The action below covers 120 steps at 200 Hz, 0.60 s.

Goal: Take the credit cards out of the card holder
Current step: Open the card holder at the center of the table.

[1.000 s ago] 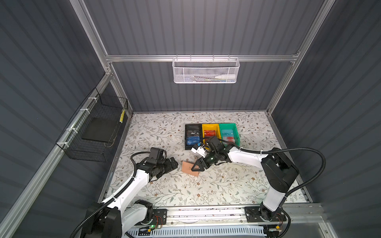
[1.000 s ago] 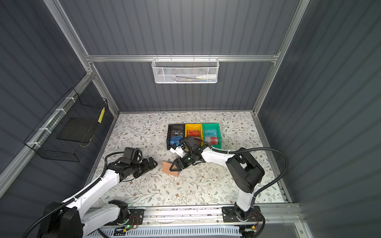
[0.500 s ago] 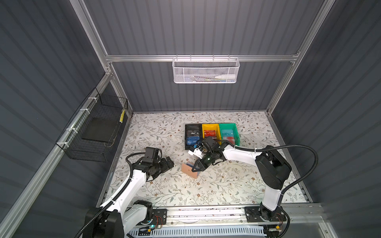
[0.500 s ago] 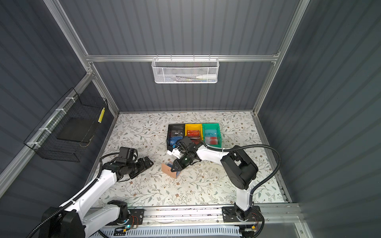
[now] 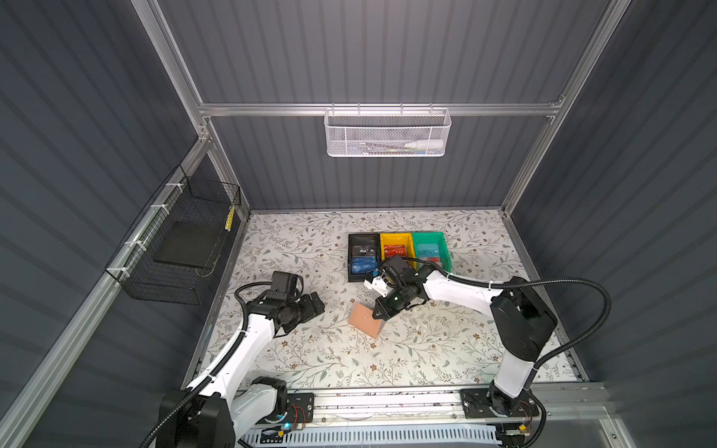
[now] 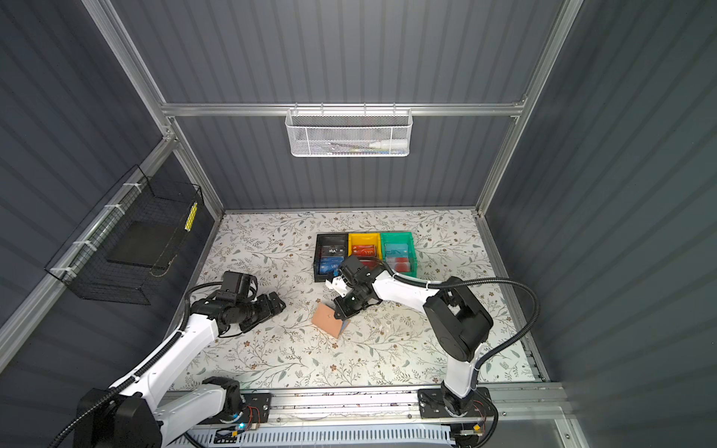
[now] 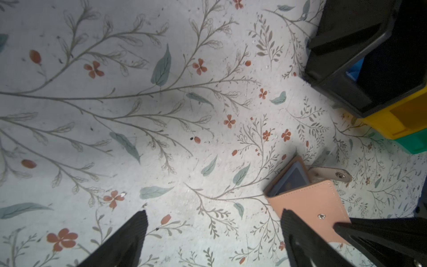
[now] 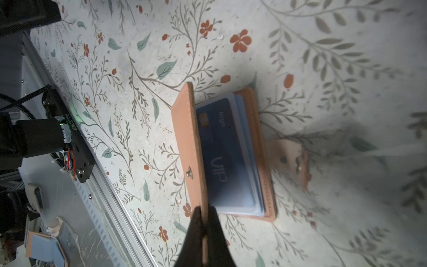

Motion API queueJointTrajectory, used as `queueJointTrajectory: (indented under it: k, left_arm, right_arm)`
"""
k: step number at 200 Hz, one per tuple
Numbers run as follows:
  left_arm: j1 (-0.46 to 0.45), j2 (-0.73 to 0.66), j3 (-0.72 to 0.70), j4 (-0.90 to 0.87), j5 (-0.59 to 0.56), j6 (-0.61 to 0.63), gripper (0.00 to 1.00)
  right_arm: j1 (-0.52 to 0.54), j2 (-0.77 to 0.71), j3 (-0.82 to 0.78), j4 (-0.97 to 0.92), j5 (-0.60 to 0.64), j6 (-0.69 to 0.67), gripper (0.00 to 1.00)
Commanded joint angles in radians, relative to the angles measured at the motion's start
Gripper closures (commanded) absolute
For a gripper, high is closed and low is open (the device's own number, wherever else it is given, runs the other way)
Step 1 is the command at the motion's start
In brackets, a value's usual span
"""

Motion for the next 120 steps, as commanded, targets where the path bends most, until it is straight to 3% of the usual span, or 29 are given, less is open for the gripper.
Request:
queueJointTrajectory:
  k: [1,37,90,120]
  left_arm:
    - [0.006,0.043,0.034,-0.019,0.005,0.034,0.07]
    - [0.006,0.071,0.056,0.01,0.039,0.036,0.08]
    - [0.006,0.089,0.06,0.04,0.091,0.038,0.08]
    - [0.006,0.05,0.065,0.005,0.076,0.034,0.08]
  right_arm:
    - [-0.015,-0.055,0.011,-0.055,0.162,0.057,1.0]
    - [-0.021,-0.108,0.027,-0.11,0.332,0.091,1.0]
    - [0.017,-0.018,0.099,-0.16,0.379,0.104,1.0]
    - [0.064,0.059,0.163,-0.18,0.374,0.109,0.9]
